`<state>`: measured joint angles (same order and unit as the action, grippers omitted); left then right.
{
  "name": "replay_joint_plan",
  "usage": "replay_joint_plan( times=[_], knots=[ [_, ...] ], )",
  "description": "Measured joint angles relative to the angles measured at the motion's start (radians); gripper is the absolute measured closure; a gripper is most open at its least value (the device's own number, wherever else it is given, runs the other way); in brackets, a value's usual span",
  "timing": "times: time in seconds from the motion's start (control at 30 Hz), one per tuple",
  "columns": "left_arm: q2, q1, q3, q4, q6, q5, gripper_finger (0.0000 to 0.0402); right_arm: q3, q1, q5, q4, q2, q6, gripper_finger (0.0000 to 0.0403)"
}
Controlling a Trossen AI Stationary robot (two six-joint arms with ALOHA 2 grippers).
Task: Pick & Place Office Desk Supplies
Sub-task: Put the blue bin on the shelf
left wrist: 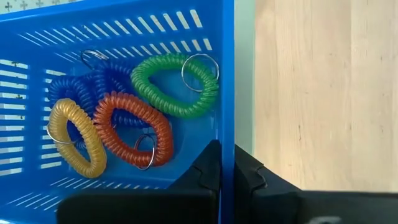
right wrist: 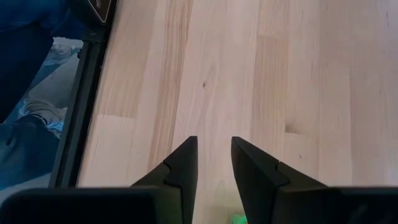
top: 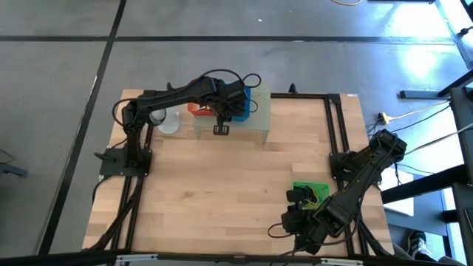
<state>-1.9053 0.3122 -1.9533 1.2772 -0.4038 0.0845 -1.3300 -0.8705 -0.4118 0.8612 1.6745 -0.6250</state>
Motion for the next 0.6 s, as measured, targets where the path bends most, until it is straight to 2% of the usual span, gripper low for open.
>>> replay_joint_plan(
  times=[0.6],
  knots=[
    [0.0,0.004,0.0,0.036,0.053,0.01,0.0397,0.0,0.0,0.0,0.0,0.0,-0.003,0.0305]
  ],
)
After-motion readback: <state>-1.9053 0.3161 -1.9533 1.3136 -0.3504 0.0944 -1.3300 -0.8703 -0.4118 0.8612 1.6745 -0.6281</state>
